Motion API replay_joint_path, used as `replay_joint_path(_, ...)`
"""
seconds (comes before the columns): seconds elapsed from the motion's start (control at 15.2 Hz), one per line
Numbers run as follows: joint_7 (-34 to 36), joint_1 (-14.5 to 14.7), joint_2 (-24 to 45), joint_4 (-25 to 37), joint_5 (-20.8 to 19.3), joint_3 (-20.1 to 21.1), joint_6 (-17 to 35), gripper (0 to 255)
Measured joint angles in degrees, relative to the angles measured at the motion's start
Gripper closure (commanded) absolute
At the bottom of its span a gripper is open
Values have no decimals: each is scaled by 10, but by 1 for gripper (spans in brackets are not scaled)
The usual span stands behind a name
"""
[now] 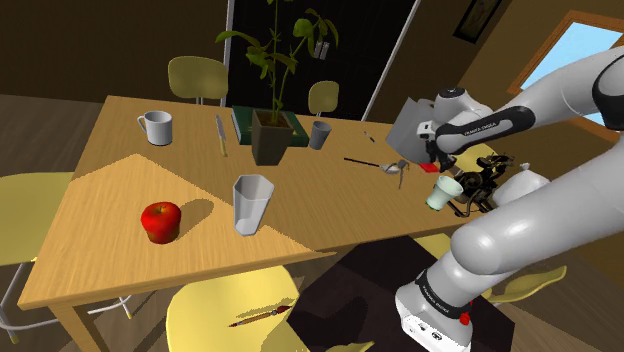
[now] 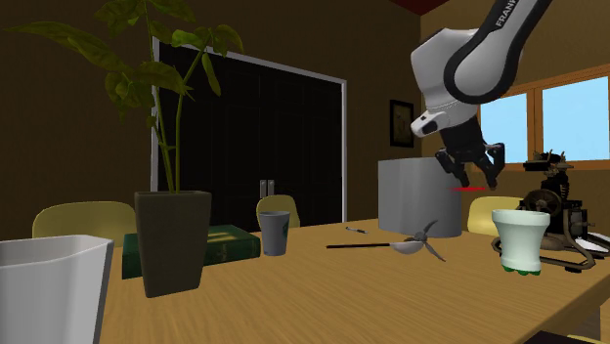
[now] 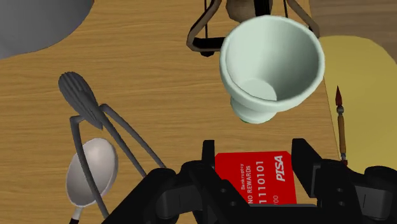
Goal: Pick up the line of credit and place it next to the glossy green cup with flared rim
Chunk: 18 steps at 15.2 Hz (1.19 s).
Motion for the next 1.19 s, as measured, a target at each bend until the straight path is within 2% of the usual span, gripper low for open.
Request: replay_joint_path(1.19, 116, -14, 143, -9, -78, -20, 137, 255)
